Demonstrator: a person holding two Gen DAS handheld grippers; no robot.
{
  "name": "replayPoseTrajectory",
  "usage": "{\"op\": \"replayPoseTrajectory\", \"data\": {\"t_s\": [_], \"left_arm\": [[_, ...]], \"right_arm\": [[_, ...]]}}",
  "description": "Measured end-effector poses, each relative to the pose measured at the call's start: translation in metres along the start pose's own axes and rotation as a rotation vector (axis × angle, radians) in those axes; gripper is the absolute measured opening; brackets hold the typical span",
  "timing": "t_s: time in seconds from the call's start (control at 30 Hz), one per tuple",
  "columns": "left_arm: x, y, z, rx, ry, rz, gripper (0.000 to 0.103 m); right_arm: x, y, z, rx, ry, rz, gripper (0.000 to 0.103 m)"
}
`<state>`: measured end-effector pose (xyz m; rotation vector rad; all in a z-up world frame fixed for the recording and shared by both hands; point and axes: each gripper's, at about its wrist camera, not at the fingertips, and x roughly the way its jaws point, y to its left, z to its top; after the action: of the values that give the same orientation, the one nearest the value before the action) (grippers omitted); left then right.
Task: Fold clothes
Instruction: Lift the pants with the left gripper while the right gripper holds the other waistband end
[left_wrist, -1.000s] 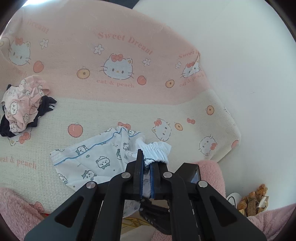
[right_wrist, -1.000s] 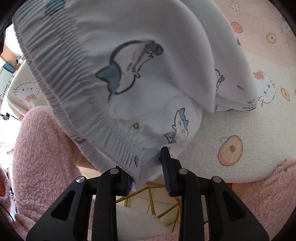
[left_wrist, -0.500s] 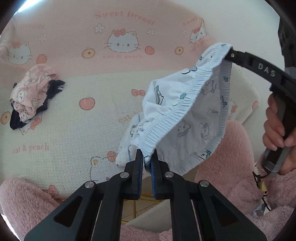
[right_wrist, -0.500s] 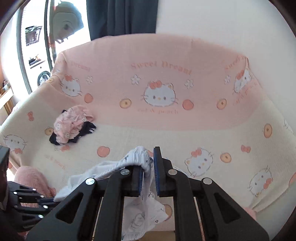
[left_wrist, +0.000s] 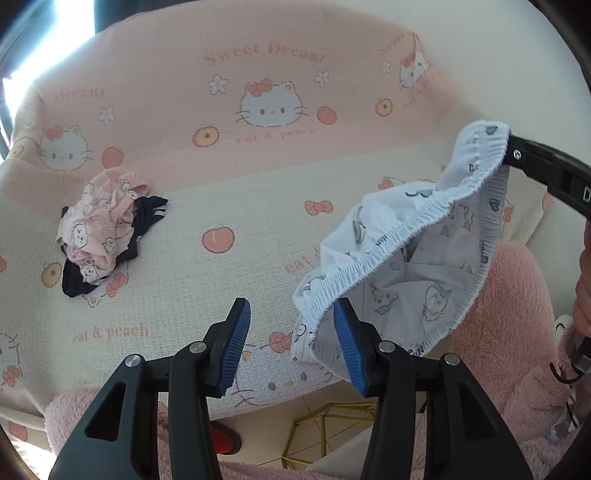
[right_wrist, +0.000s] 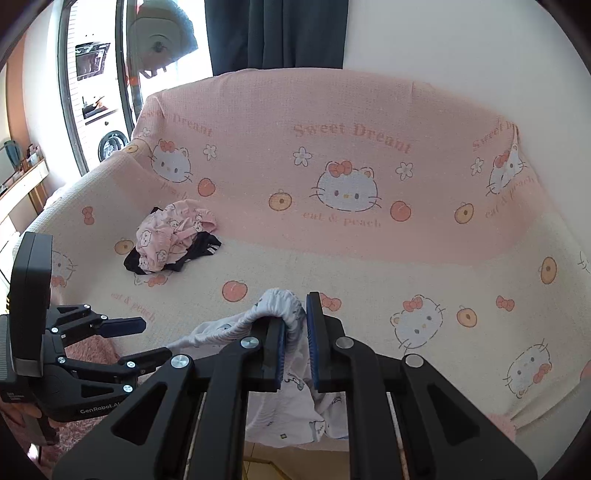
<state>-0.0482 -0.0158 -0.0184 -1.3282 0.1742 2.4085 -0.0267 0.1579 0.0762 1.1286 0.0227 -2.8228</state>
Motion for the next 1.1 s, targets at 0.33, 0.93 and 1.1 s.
{"op": "replayPoseTrajectory", "data": {"t_s": [0.33, 0.93, 1.1], "left_arm": [[0.007, -0.022, 0.031, 0.052, -0.071, -0.010, 0.012], [-0.111, -0.022, 0.112, -0.083, -0.386, -0.213, 0.005], [-0.142, -0.015, 0.113, -0.124, -0.469, -0.224, 0.005]], "right_arm": [[0.011, 0.006, -0.019, -0.036, 0.088, 0.084, 0.010], [0.061, 0.027, -0.065, 0.018, 0.296, 0.196, 0.018], [0.077, 0.024, -0.073, 0.069, 0.321, 0.128, 0.021]]}}
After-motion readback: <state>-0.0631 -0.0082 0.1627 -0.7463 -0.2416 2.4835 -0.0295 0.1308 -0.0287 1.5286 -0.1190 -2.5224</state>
